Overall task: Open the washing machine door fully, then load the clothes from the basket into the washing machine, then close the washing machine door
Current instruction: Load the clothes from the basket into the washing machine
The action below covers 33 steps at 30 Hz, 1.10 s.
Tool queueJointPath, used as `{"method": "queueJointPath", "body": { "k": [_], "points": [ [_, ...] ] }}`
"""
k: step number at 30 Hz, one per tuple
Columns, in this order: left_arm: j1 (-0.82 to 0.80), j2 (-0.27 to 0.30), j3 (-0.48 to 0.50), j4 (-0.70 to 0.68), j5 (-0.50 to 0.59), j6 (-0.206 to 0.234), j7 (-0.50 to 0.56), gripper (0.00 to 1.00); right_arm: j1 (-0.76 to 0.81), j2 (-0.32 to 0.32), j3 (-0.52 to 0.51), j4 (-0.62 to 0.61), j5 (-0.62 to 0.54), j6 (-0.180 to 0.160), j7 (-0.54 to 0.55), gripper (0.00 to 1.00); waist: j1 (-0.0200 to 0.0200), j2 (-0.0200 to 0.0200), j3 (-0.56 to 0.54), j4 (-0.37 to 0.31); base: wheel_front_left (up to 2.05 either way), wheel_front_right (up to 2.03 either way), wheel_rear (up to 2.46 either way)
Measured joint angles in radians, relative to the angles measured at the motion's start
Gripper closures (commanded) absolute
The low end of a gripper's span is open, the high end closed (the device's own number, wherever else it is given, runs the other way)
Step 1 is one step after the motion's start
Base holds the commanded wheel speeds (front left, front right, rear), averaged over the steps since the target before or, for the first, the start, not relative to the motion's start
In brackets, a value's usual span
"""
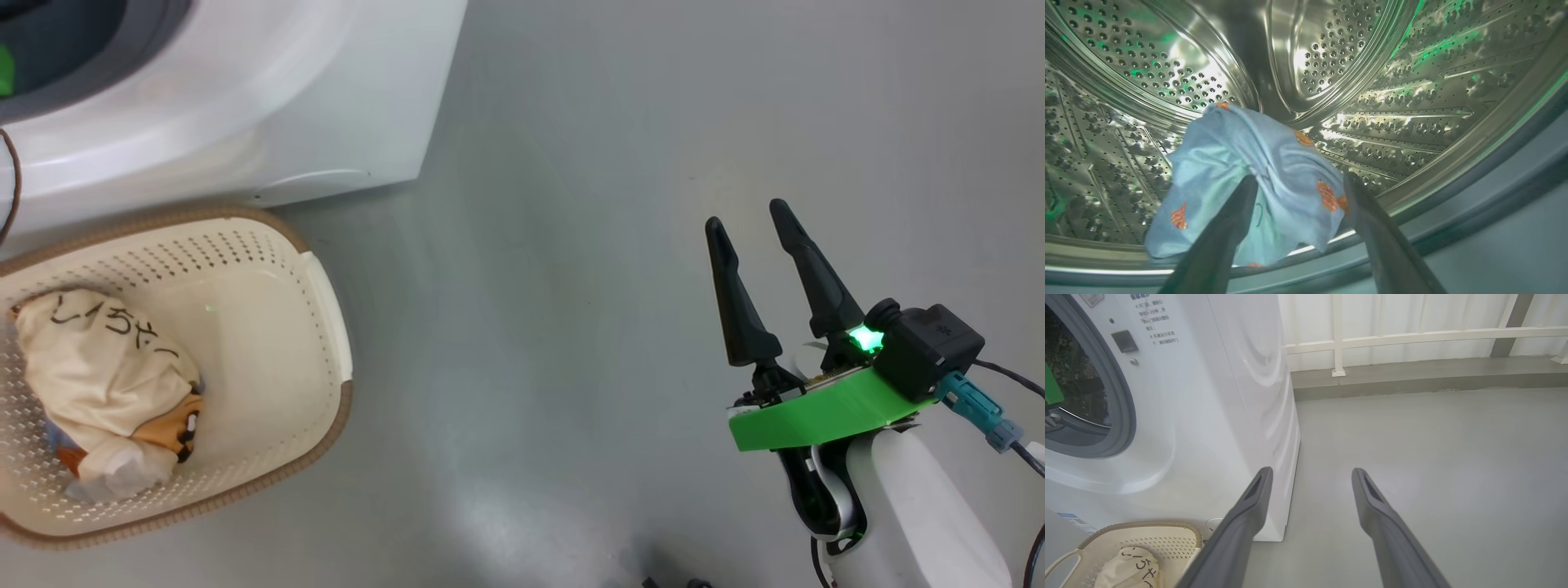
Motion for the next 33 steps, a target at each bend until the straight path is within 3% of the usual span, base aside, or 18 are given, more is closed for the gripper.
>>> {"method": "queueJointPath", "body": {
  "k": [12,24,33],
  "points": [
    [0.105,-0.059,0.033,-0.019,-0.080,-0.003,-0.110,0.00,0.011,-0.035,-0.011,0.003,0.000,0.000,0.000,0.00,0.0000,0.0000,-0.068,0.040,0.00,0.00,0.00],
    [0.408,-0.129,0.167,-0.406,-0.080,0.015,-0.117,0.00,0.047,-0.077,-0.038,0.007,-0.001,0.000,0.000,0.00,0.0000,0.0000,-0.156,0.104,0.00,0.00,0.00],
    [0.620,-0.188,0.231,-0.522,-0.026,0.009,-0.117,0.00,0.113,-0.111,-0.069,0.020,-0.001,0.000,0.000,0.00,0.0001,0.0000,-0.247,0.151,0.00,0.00,0.00]
  ]
}}
